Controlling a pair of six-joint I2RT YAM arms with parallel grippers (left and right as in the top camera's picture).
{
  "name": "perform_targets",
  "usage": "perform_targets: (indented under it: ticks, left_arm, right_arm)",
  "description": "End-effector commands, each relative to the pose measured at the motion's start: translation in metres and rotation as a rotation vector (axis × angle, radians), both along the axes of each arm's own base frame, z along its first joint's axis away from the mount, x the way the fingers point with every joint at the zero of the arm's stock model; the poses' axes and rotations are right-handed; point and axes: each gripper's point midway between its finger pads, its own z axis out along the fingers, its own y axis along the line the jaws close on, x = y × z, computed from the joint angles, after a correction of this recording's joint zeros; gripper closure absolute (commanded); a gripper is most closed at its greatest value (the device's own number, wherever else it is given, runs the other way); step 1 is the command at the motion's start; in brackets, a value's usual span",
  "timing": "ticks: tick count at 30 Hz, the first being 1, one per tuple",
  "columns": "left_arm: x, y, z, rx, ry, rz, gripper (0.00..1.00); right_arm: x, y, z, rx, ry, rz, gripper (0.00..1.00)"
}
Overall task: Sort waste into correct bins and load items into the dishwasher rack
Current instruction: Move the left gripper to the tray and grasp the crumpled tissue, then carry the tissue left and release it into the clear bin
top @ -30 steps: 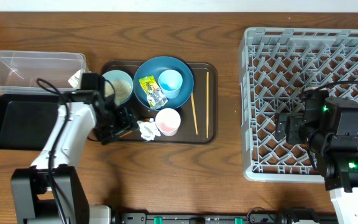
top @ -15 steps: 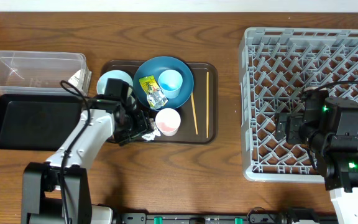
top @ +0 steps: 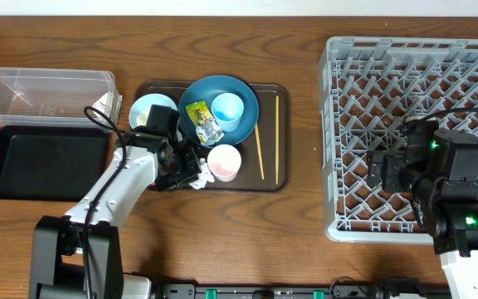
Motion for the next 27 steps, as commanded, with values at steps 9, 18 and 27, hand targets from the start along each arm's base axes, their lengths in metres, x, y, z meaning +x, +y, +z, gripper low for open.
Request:
perform_targets:
  ticks: [9,18,27]
  left_arm:
    - [-0.003,0.002,-0.004,0.011,0.012,0.021,0.94]
    - [0.027,0.023,0.062,0.012,-0.15,-0.006,0.94]
    - [0.078,0.109,0.162,0.082,-0.467,0.167,0.94]
  right_arm:
    - [0.001,0.003,0.008,0.015,-0.02,0.0,0.02]
    - [0.001,0.003,0.008,0.015,-0.02,0.0,0.02]
    - [0.002,0.003,0.008,0.015,-0.021,0.0,0.02]
